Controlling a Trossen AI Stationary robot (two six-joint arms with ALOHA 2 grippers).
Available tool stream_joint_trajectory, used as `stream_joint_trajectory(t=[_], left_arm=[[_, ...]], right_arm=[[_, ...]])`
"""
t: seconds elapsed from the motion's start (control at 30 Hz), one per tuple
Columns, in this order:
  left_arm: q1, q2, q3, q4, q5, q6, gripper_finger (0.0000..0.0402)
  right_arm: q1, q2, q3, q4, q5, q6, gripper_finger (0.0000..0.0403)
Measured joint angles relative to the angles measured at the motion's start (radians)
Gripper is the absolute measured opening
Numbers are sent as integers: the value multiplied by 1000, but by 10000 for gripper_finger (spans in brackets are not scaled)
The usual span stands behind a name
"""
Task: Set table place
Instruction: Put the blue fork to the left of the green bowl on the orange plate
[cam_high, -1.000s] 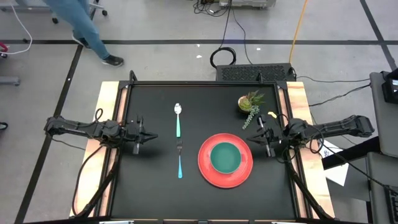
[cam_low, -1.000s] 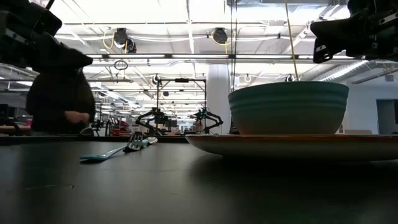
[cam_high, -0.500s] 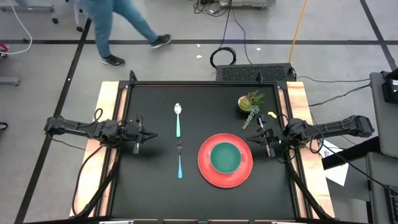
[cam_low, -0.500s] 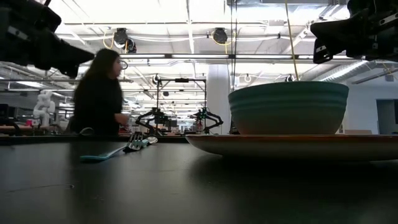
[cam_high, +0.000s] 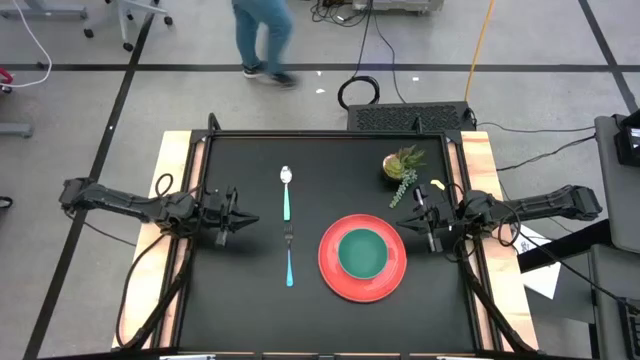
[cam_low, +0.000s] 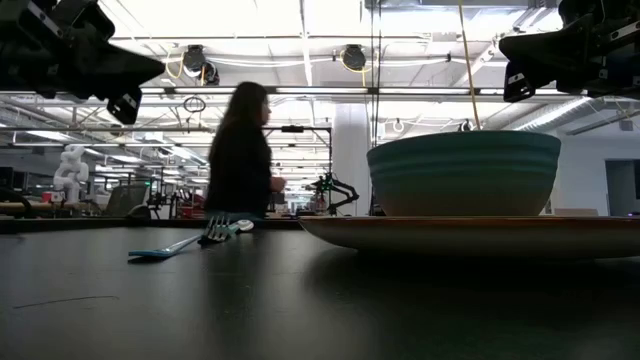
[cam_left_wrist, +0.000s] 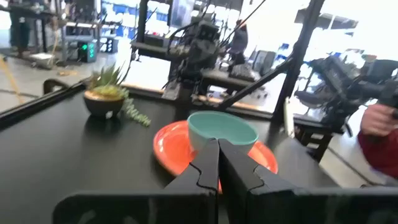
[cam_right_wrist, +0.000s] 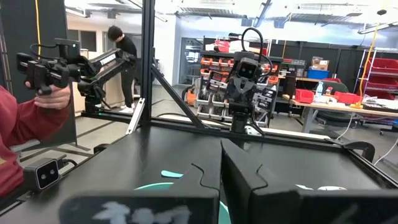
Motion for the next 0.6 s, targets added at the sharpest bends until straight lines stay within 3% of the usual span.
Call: stream_joint_trajectory(t=[0.33, 0.6], left_arm=[[-7, 229, 1, 245, 118, -31, 10], [-41, 394, 120, 246, 115, -47, 10]], right_arm=[[0, 0, 0, -1, 0, 0, 0], [0, 2, 0, -19, 0, -3, 0]])
